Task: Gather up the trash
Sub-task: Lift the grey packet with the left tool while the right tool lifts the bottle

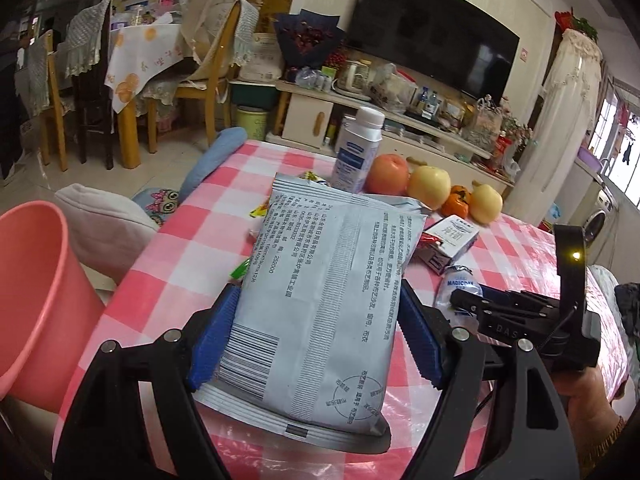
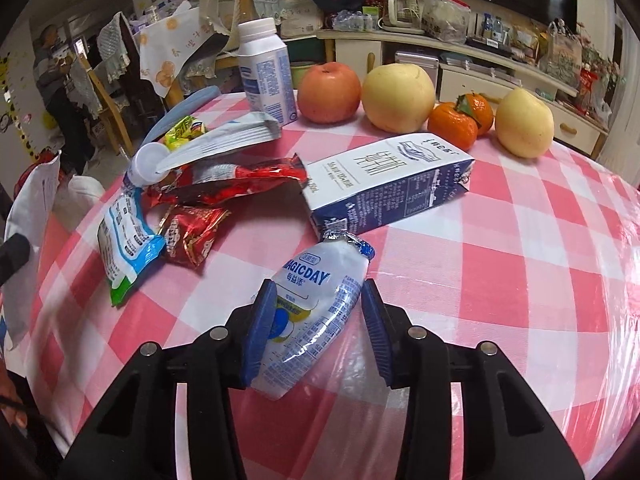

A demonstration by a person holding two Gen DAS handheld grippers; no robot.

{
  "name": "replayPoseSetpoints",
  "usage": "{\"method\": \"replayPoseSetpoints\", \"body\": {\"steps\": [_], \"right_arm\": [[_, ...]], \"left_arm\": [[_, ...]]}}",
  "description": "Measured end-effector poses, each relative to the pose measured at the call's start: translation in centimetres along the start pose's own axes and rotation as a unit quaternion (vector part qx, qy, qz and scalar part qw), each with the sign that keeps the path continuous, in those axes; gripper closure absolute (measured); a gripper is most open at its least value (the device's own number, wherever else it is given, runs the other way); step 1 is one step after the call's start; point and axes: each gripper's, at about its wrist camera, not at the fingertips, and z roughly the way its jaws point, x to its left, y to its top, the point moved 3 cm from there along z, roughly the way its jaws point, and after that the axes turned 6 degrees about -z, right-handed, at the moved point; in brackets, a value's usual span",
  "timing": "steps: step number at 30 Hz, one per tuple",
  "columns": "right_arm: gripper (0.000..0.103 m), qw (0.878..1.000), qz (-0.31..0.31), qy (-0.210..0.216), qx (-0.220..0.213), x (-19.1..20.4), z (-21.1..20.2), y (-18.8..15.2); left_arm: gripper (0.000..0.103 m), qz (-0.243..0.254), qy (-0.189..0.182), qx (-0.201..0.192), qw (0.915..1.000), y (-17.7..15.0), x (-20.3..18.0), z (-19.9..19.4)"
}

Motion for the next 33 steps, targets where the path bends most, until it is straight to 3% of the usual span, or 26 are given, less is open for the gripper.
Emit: {"method": "replayPoseSetpoints", "body": {"steps": [10, 14, 18, 22, 24, 29, 30, 31, 33], "right_arm": [[0.062, 0.999, -0.036, 0.036, 0.000, 2.5, -0.9, -1.0], [0.057, 0.998, -0.051, 0.047, 0.006, 3.8, -0.7, -1.2], [0.042, 0.997, -0.062, 0.047, 0.016, 4.5, -0.4, -1.6], [0.043, 0.997, -0.062, 0.043, 0.016, 4.8, -0.3, -1.6], [0.054, 0.997, -0.060, 0.047, 0.012, 4.9, -0.4, -1.5], [0.071, 0.998, -0.047, 0.039, 0.002, 4.7, -0.9, -1.4], [0.094, 0.999, -0.038, 0.038, 0.001, 4.5, -1.0, -1.4], [0.101, 0.999, -0.035, 0.033, 0.006, 4.3, -0.8, -1.4], [0.101, 0.999, -0.033, 0.032, 0.006, 4.2, -0.8, -1.5]], "left_arm": [[0.025, -0.005, -0.003, -0.004, 1.0000, 0.4, 0.8, -0.3], [0.025, -0.012, -0.002, -0.012, 0.9999, 0.7, 1.3, -0.7], [0.025, -0.021, 0.001, -0.018, 0.9996, 1.0, 2.0, -1.0], [0.025, -0.020, 0.013, -0.025, 0.9994, 1.3, 2.3, -1.3], [0.025, -0.022, 0.014, -0.027, 0.9993, 1.4, 2.4, -1.4], [0.025, -0.029, 0.013, -0.025, 0.9992, 1.5, 2.9, -1.5], [0.025, -0.030, 0.012, -0.024, 0.9992, 1.6, 3.0, -1.5], [0.025, -0.031, 0.012, -0.024, 0.9992, 1.6, 3.0, -1.5], [0.025, -0.031, 0.012, -0.023, 0.9992, 1.5, 3.0, -1.6]]}}
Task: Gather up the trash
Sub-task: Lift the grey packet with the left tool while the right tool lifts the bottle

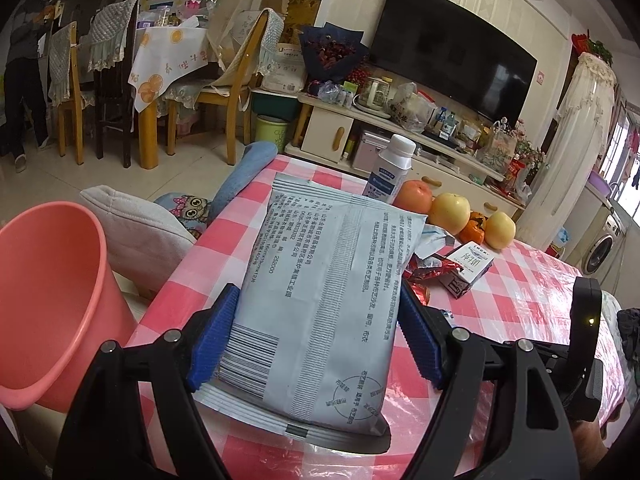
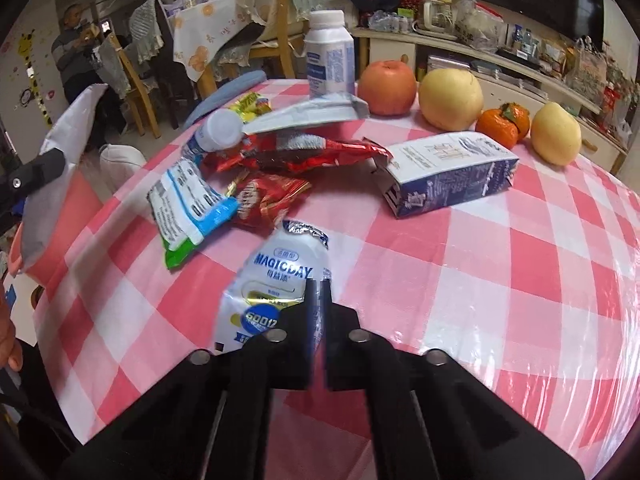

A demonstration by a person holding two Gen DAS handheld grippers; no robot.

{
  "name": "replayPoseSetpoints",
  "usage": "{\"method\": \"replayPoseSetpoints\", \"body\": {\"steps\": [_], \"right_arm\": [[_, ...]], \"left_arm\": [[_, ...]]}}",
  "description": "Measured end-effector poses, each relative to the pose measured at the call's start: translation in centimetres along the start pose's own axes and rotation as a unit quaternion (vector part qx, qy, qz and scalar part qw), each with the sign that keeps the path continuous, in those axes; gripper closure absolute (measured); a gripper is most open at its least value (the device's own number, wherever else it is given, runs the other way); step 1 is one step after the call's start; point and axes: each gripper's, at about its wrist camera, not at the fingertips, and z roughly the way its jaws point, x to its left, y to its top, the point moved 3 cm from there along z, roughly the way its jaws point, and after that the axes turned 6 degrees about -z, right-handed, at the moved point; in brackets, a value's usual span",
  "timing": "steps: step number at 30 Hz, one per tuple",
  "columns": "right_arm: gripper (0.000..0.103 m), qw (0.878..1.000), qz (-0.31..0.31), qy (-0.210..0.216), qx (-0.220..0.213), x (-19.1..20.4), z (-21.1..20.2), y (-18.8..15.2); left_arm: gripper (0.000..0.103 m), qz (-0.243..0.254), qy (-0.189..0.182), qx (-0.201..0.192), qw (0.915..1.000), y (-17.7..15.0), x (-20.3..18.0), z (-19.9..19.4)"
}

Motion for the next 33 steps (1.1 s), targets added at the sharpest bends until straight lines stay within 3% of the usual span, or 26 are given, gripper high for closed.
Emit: {"method": "replayPoseSetpoints", "body": {"steps": [6, 7, 9, 10, 12, 17, 22, 28, 29, 30, 33], "right_arm": [[0.096, 1.000, 0.019, 0.000, -0.010, -0.1, -0.7, -0.3], [0.084, 1.000, 0.024, 0.007, -0.012, -0.1, -0.9, -0.3], [0.038, 0.999, 0.041, 0.021, -0.021, 0.3, -1.2, -0.2], [0.034, 0.998, 0.049, 0.030, -0.025, 0.5, -1.4, -0.2], [0.034, 0.997, 0.054, 0.048, -0.021, 1.3, -1.2, -0.1], [0.034, 0.999, 0.036, 0.004, 0.014, 3.1, 0.8, -0.7], [0.051, 0.999, 0.010, -0.036, 0.011, 4.1, 1.2, -0.7], [0.053, 0.999, 0.001, -0.050, 0.004, 4.1, 1.1, -0.6], [0.062, 0.999, -0.001, -0.052, 0.003, 4.1, 1.1, -0.5], [0.080, 0.999, -0.003, -0.053, 0.004, 4.2, 1.0, -0.5], [0.081, 0.998, -0.006, -0.057, 0.004, 4.3, 0.8, -0.4]], "left_arm": [[0.025, -0.009, -0.001, 0.003, 1.0000, 0.2, 0.4, 0.0], [0.025, -0.010, -0.001, 0.002, 0.9999, 0.3, 0.4, -0.1], [0.025, -0.011, 0.000, 0.001, 0.9999, 0.3, 0.5, -0.1], [0.025, -0.013, 0.000, 0.001, 0.9999, 0.3, 0.6, -0.1], [0.025, -0.016, 0.000, 0.002, 0.9999, 0.3, 0.7, -0.1], [0.025, -0.020, 0.000, 0.001, 0.9998, 0.4, 0.9, -0.2], [0.025, -0.029, -0.002, 0.002, 0.9996, 0.6, 1.3, -0.2], [0.025, -0.038, -0.004, 0.000, 0.9993, 0.9, 2.0, -0.5], [0.025, -0.040, -0.004, 0.000, 0.9992, 0.9, 2.1, -0.6], [0.025, -0.041, -0.004, -0.001, 0.9992, 1.0, 2.2, -0.6], [0.025, -0.044, -0.001, -0.005, 0.9990, 1.2, 2.4, -0.9]]}}
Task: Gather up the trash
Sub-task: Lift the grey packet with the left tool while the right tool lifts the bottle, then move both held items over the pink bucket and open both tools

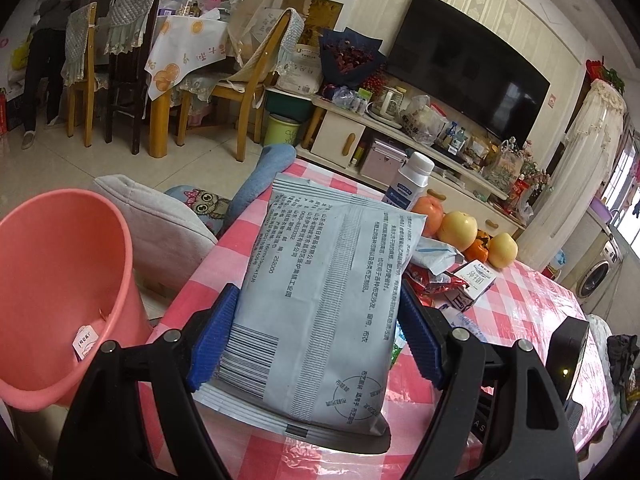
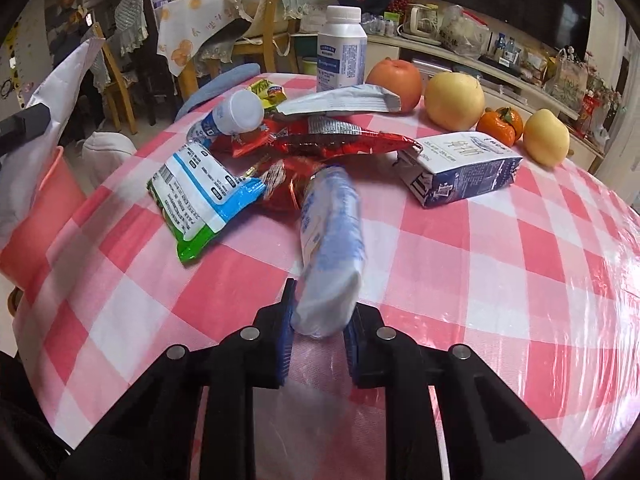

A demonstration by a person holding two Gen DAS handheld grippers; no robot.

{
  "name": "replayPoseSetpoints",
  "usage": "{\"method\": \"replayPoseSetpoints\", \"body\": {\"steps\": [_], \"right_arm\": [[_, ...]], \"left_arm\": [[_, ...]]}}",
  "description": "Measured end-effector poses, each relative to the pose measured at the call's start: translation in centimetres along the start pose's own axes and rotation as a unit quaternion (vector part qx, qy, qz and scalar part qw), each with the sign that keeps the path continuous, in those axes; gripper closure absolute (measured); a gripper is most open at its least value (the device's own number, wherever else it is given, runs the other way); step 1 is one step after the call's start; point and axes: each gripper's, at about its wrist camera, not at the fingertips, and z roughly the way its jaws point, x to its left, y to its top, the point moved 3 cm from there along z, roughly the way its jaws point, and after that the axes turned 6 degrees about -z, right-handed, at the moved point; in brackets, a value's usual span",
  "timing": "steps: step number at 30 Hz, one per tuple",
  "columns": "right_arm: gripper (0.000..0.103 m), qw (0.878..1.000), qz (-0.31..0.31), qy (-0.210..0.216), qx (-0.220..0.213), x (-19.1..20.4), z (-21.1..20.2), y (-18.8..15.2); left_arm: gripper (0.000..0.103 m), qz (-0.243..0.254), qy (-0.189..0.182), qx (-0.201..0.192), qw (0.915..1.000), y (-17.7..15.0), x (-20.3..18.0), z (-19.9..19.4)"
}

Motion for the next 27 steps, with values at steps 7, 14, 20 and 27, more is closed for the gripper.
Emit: {"method": "replayPoseSetpoints", "body": {"steps": [7, 14, 20, 27], "right_arm": [[0.081, 1.000, -0.008, 0.004, -0.006, 0.6, -0.5, -0.1], [0.081, 0.999, -0.022, 0.005, -0.024, 1.6, -1.9, 0.3], [0.081, 0.998, -0.023, 0.017, -0.047, 3.0, -3.8, 1.3], [0.081, 0.995, -0.047, 0.052, -0.075, 6.7, -6.2, 3.3]], "left_arm": [[0.025, -0.005, 0.002, -0.003, 1.0000, 0.3, 0.3, -0.3], [0.025, -0.010, 0.010, -0.011, 0.9998, 0.7, 0.8, -0.8], [0.025, -0.024, 0.018, -0.027, 0.9992, 1.5, 1.5, -1.8], [0.025, -0.045, 0.039, -0.055, 0.9967, 2.5, 3.0, -3.3]]}}
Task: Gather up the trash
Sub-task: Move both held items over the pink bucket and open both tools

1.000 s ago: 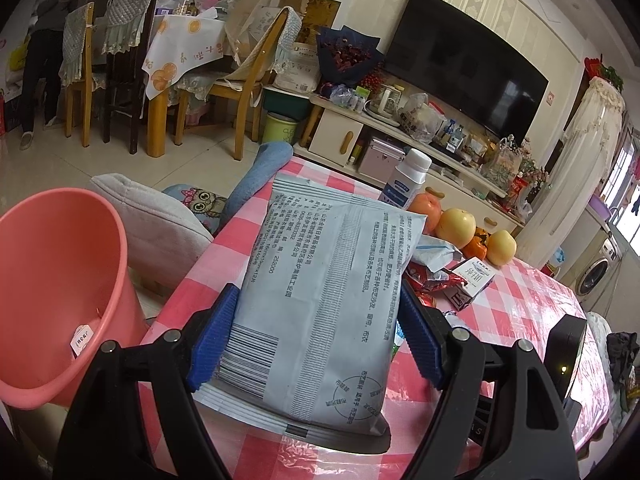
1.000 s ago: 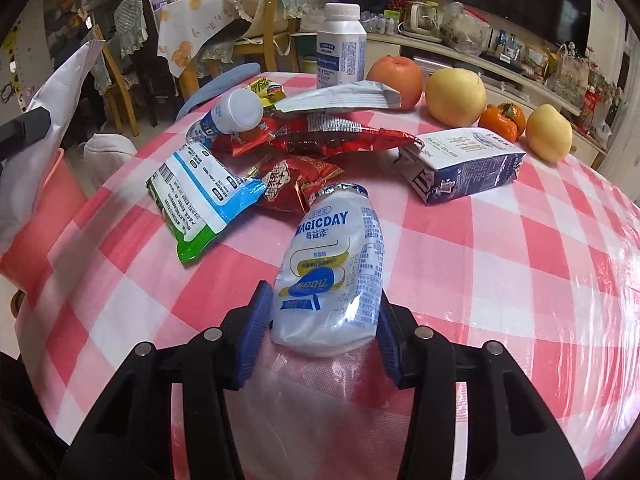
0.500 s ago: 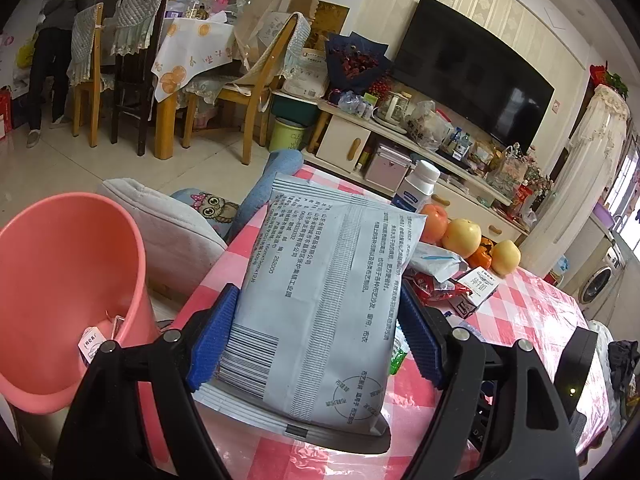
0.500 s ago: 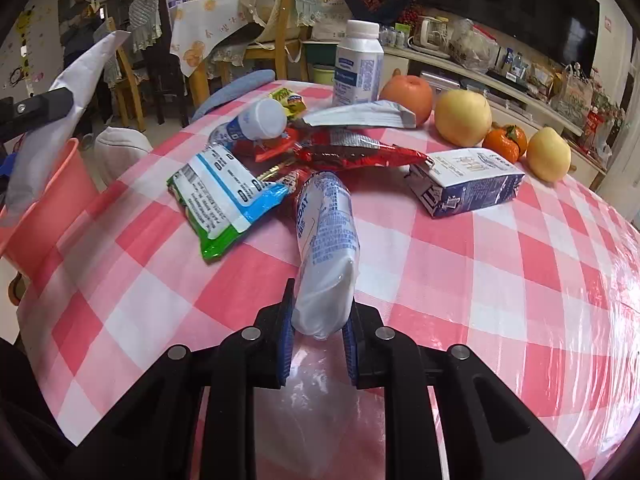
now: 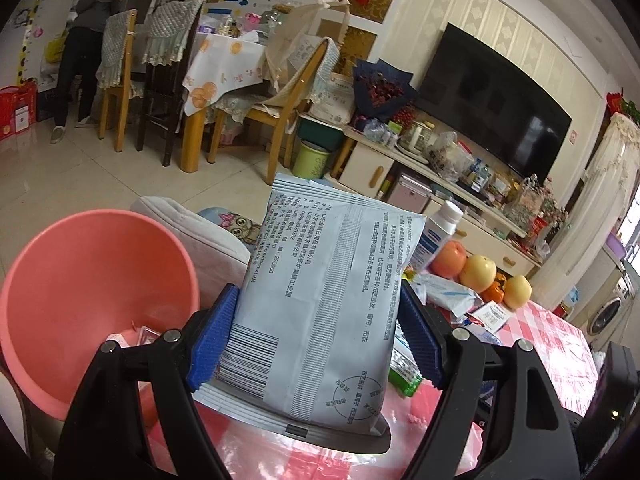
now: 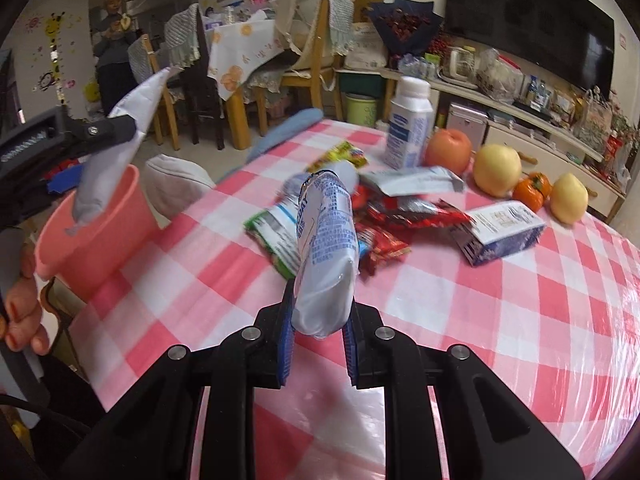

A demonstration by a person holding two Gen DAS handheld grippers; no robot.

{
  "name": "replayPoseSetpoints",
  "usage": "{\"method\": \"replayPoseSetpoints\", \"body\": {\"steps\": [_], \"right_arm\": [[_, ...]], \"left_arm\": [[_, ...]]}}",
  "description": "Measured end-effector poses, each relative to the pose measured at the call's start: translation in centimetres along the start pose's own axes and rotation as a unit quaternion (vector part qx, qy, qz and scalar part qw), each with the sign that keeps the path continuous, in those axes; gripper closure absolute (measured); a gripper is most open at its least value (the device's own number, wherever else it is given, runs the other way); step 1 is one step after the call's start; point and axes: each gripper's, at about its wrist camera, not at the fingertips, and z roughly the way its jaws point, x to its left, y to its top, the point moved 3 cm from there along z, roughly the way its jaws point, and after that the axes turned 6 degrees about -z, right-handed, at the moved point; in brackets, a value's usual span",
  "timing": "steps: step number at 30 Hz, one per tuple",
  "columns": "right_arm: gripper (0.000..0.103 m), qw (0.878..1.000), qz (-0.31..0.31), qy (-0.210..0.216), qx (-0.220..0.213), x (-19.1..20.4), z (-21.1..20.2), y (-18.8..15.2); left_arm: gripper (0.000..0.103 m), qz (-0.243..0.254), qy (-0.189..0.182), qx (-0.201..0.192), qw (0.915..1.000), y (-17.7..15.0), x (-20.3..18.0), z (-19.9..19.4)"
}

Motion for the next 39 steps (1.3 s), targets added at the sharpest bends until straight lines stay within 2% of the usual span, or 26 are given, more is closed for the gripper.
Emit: {"method": "replayPoseSetpoints", "body": {"steps": [5, 10, 16, 21, 26, 30, 38, 39], "right_arm": [[0.081, 0.999, -0.017, 0.037, -0.016, 3.6, -0.4, 2.5], [0.081, 0.996, -0.047, 0.071, -0.026, 7.9, -0.3, 5.3], [0.081, 0.989, -0.095, 0.111, -0.031, 13.8, 0.6, 8.7], [0.081, 0.981, -0.136, 0.136, -0.022, 19.0, 2.3, 10.0], [0.081, 0.974, -0.166, 0.152, -0.005, 22.8, 4.3, 10.5], [0.081, 0.973, -0.171, 0.158, 0.009, 24.1, 5.7, 10.6], [0.081, 0.966, -0.174, 0.187, 0.035, 24.7, 7.1, 9.9], [0.074, 0.966, -0.172, 0.191, 0.038, 24.6, 7.2, 9.7]], "left_arm": [[0.025, -0.028, 0.030, -0.016, 0.9990, 1.3, 2.0, -0.6], [0.025, -0.071, 0.075, -0.042, 0.9938, 2.9, 5.3, -1.5], [0.025, -0.118, 0.142, -0.069, 0.9804, 5.1, 10.3, -2.9], [0.025, -0.158, 0.174, -0.071, 0.9693, 5.9, 13.8, -3.4], [0.025, -0.180, 0.190, -0.066, 0.9627, 6.5, 16.3, -3.4], [0.025, -0.196, 0.208, -0.056, 0.9565, 6.8, 18.1, -3.0], [0.024, -0.200, 0.210, -0.038, 0.9564, 6.4, 19.1, -2.4], [0.024, -0.199, 0.211, -0.038, 0.9563, 6.4, 19.1, -2.4]]}}
